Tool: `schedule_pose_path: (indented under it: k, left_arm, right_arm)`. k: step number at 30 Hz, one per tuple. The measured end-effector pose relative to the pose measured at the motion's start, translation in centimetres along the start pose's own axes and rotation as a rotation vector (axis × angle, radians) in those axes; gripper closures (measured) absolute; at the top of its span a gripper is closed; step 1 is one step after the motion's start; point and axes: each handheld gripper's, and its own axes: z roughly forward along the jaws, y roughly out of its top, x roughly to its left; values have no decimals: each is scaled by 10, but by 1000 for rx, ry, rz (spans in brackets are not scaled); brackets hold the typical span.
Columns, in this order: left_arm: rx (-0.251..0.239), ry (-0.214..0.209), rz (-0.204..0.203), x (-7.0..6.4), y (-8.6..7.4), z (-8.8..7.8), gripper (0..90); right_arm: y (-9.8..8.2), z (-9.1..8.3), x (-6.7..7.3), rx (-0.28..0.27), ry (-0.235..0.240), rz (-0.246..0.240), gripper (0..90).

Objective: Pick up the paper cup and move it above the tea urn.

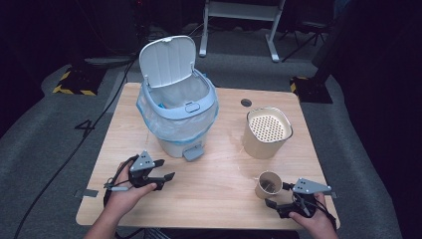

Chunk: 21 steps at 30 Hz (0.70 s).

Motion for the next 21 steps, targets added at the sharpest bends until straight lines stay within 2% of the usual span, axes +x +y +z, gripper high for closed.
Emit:
schedule_pose_path:
  k: [4,5,7,15,19,21]
  left_arm:
    - [24,15,-12,3,-9,7,372]
    - [36,25,2,4,-10,8,377]
    - [54,30,-1,4,-13,11,381]
    - [109,36,-39,4,-21,19,345]
    - [142,68,-20,3,-24,22,315]
    - [151,71,-15,3,-25,23,300]
  right_arm:
    - [2,10,1,-19,-11,17,167]
    - [2,12,2,-22,-14,24,166]
    - [4,16,3,-26,-15,23,161]
    - [4,23,3,-58,-34,22,193]
    - [3,23,2,-88,-35,38,220]
    - [2,23,1,-89,-42,34,253]
